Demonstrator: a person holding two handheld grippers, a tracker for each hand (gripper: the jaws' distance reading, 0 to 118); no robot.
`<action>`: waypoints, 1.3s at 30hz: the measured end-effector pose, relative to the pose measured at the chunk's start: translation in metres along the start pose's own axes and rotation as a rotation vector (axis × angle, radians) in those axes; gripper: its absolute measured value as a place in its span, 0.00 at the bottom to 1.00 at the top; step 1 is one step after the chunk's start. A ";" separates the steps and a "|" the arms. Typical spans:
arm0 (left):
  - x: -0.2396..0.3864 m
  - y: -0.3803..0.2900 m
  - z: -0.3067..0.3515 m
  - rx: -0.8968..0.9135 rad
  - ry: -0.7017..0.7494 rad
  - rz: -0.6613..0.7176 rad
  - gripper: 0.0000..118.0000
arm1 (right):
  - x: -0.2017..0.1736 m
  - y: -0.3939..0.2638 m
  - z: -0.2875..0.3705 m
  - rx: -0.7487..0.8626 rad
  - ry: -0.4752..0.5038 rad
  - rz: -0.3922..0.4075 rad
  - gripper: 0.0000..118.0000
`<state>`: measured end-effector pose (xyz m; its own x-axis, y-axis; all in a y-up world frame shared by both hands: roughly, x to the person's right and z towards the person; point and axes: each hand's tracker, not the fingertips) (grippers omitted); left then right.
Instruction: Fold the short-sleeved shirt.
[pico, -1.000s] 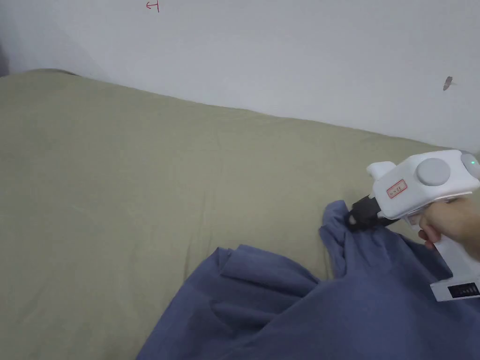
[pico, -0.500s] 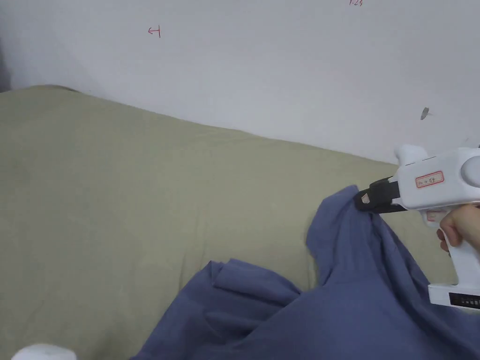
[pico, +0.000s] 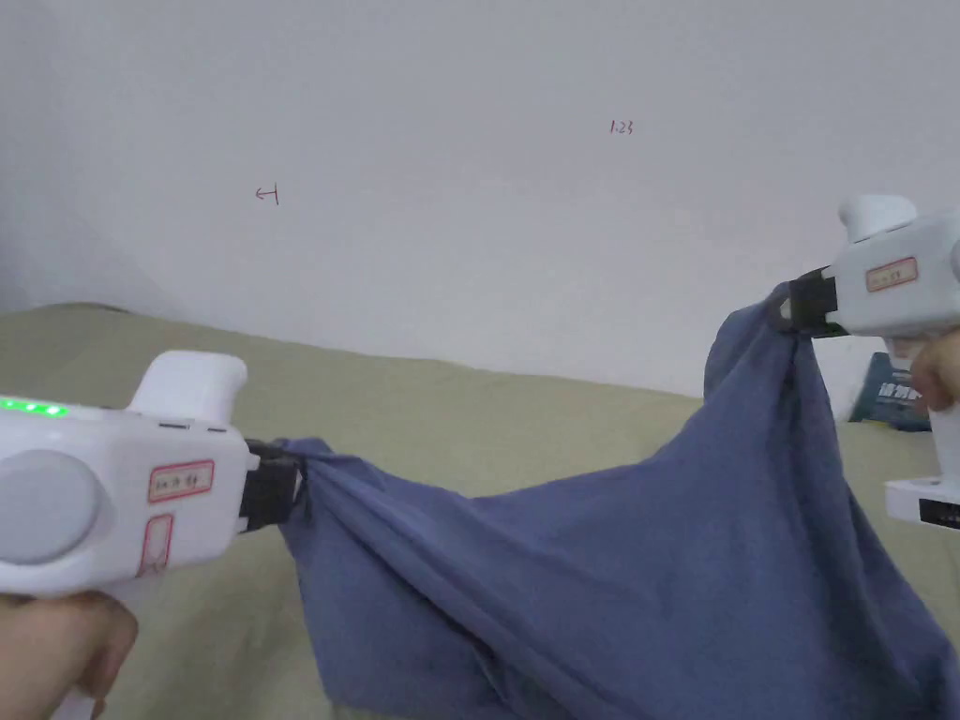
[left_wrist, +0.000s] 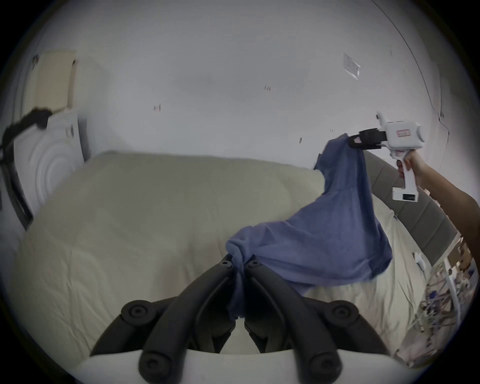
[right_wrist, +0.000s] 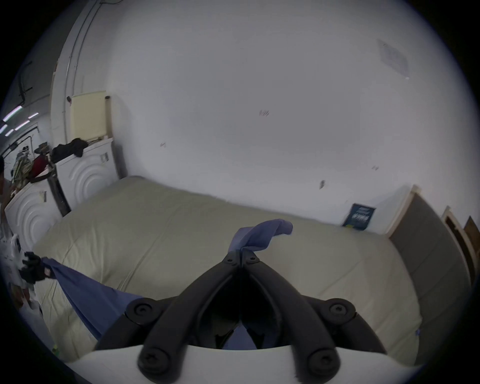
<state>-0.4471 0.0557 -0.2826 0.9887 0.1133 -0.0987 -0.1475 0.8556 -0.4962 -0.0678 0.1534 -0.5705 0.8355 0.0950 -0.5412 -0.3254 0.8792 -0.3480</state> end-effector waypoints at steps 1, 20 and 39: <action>0.001 0.014 -0.001 0.047 0.034 -0.011 0.00 | 0.003 0.006 0.008 0.023 -0.027 -0.001 0.00; 0.040 0.284 0.017 0.321 0.269 -0.152 0.00 | 0.018 0.167 0.118 0.354 -0.358 0.027 0.00; 0.003 0.256 0.027 0.305 0.278 -0.152 0.00 | 0.007 0.153 0.152 0.379 -0.314 0.074 0.00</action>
<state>-0.4808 0.2891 -0.3869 0.9470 -0.1302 -0.2936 0.0556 0.9668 -0.2494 -0.0446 0.3597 -0.5115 0.9283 0.2484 -0.2768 -0.2538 0.9671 0.0169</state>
